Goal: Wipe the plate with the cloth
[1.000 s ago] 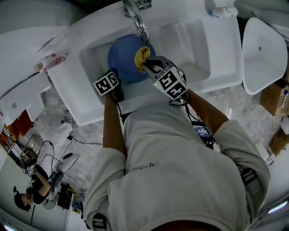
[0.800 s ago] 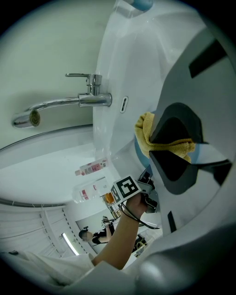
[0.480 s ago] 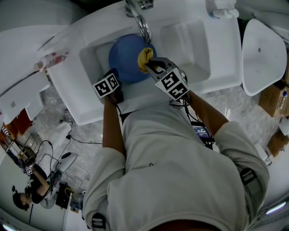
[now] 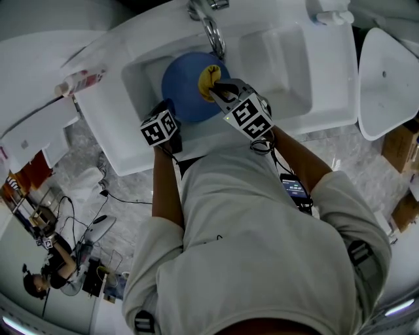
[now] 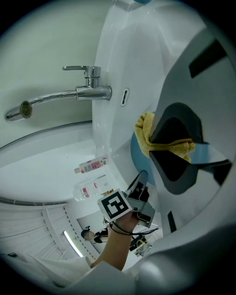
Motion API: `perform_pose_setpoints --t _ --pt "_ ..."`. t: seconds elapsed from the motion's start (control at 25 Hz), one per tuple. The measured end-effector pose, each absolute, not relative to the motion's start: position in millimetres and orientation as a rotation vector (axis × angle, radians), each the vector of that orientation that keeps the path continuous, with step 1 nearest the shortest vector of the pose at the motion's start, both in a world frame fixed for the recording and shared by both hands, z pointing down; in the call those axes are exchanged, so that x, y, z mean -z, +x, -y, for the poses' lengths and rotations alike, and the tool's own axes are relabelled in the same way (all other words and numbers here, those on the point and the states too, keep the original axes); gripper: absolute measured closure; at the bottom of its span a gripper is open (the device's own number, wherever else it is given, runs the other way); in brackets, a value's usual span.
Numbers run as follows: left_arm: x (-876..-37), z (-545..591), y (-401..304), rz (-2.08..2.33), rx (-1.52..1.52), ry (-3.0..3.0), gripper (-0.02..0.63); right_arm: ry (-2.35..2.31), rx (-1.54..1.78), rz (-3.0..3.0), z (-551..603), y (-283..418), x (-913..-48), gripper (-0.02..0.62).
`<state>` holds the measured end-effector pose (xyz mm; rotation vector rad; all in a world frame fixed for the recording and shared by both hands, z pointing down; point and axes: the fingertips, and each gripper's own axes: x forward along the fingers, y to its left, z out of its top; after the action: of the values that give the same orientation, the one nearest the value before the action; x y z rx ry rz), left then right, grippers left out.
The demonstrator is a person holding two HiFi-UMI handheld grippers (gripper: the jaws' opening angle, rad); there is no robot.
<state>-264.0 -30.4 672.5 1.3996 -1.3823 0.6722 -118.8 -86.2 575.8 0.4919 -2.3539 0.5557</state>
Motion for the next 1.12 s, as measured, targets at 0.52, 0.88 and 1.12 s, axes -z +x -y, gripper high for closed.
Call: perform_pose_setpoints --t 0.52,0.88,1.12 --pt "-642 36 -254 1.392 -0.717 1.508 0.545 0.396 -0.565 2.354 109 -187 -616 0.548" --pt "-638 34 -248 1.379 -0.746 1.524 0.535 0.312 -0.543 2.329 113 -213 -640 0.548" --pt "-639 34 -249 1.382 -0.734 1.509 0.535 0.333 -0.520 2.325 121 -205 -646 0.548"
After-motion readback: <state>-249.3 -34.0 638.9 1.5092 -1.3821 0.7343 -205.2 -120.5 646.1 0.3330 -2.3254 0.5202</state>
